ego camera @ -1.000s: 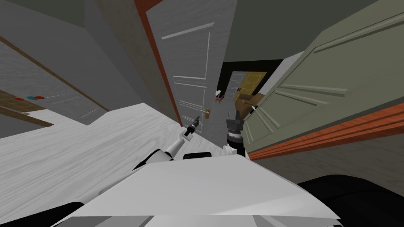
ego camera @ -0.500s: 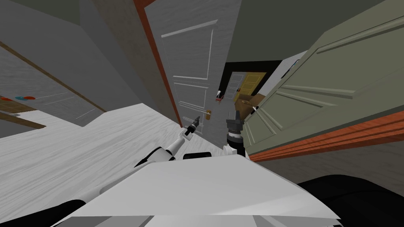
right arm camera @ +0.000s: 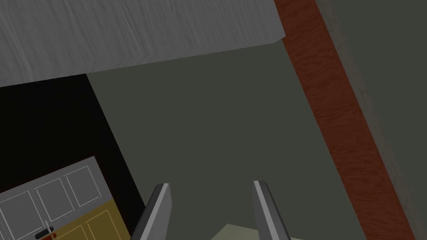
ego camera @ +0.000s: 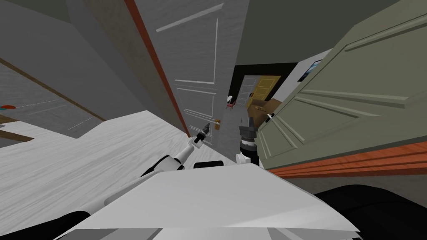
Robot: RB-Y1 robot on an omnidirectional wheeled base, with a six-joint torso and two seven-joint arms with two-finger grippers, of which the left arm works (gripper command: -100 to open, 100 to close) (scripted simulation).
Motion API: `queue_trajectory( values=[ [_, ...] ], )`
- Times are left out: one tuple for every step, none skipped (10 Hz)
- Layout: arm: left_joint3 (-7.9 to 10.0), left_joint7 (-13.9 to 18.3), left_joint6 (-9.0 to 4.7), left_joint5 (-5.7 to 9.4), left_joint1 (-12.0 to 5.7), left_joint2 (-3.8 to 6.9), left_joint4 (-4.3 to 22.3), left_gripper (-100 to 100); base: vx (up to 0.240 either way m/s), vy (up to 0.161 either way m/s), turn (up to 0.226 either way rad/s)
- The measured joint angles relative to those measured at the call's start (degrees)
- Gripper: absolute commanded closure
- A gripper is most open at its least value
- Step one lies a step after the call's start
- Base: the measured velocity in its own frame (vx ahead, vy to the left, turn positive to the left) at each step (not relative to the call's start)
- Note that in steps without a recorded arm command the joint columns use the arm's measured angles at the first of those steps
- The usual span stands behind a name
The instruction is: Push the door open
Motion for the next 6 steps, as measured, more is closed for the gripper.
queue_trajectory(
  values=[
    [0.17, -0.13, 0.01, 0.04, -0.01, -0.1, 0.05, -100, 0.198, -0.116, -0.028],
    [0.35, -0.26, -0.04, 0.08, -0.03, -0.33, 0.19, -100, 0.194, -0.108, -0.019],
    [0.53, -0.42, -0.13, 0.12, -0.06, -0.7, 0.38, -100, 0.169, -0.086, -0.017],
    [0.62, -0.46, -0.02, 0.14, -0.01, -1.03, 0.18, -100, 0.155, -0.09, -0.024],
    [0.8, -0.56, -0.05, 0.18, -0.11, -1.68, 0.42, -100, 0.068, -0.042, 0.0],
    [0.82, -0.59, -0.08, 0.19, -0.15, -1.76, 0.46, 100, -0.009, 0.006, 0.008]
  ],
)
